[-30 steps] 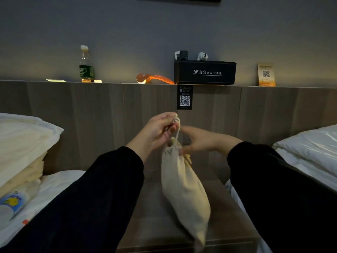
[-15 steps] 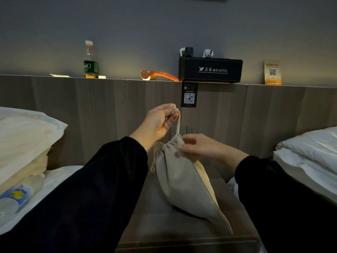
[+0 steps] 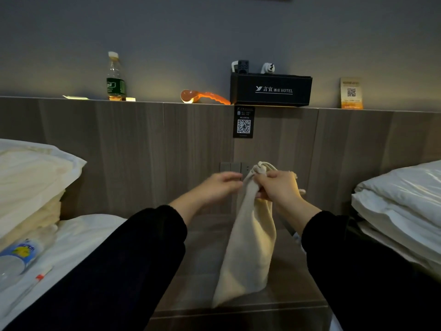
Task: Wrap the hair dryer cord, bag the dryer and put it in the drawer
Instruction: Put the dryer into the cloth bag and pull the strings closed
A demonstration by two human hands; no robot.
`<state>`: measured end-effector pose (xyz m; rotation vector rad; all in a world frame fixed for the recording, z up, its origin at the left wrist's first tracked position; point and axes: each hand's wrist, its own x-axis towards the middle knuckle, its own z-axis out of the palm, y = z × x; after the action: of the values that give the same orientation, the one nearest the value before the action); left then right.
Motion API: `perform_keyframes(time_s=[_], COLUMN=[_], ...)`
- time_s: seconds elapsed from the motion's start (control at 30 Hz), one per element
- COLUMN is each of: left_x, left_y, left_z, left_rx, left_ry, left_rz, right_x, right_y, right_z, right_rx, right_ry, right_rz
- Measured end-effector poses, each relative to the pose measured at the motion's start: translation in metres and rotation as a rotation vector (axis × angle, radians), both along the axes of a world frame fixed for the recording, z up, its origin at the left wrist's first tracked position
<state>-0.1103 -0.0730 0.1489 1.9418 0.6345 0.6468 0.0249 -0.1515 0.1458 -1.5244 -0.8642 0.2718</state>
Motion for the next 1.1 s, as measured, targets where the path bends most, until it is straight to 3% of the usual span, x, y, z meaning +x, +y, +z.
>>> perform_keyframes(time_s=[0.1, 0.23, 0.3, 0.4, 0.57, 0.63, 0.73, 0.83, 0.93, 1.1], left_x=[0.005, 0.019, 0.024, 0.021, 0.012, 0.007, -0.001, -0.005, -0.001, 0.013], left_y=[-0.004, -0.019, -0.024, -0.024, -0.019, -0.017, -0.012, -0.012, -0.02, -0.007], left_z=[-0.023, -0.043, -0.05, -0.049, -0.046, -0.047, -0.045, -0.033, -0.011, 0.014], left_rx=[0.041, 0.289, 0.319, 0.144, -0.081, -0.193, -0.309, -0.213, -0.191, 0.13], left_ry=[0.104, -0.073, -0.177, -0.26, -0.287, -0.29, -0.278, -0.23, -0.317, -0.216], left_rz=[-0.186, 0.091, 0.173, 0.114, 0.106, 0.102, 0.09, 0.089, 0.038, 0.291], right_x=[-0.004, -0.002, 0.006, 0.025, 0.045, 0.05, 0.05, 0.041, 0.03, 0.02], right_y=[-0.003, -0.013, -0.017, -0.019, -0.02, -0.019, -0.016, -0.014, -0.014, -0.012], right_z=[-0.003, -0.003, -0.005, -0.009, -0.001, 0.002, 0.004, 0.007, 0.011, 0.012], right_rx=[-0.013, -0.05, -0.124, -0.209, -0.322, -0.39, -0.315, -0.243, -0.205, -0.21], right_ry=[0.055, -0.018, -0.238, -0.454, -0.462, -0.561, -0.534, -0.518, -0.529, -0.594], right_rz=[0.072, 0.166, 0.112, 0.041, 0.263, 0.263, 0.224, 0.216, 0.229, 0.195])
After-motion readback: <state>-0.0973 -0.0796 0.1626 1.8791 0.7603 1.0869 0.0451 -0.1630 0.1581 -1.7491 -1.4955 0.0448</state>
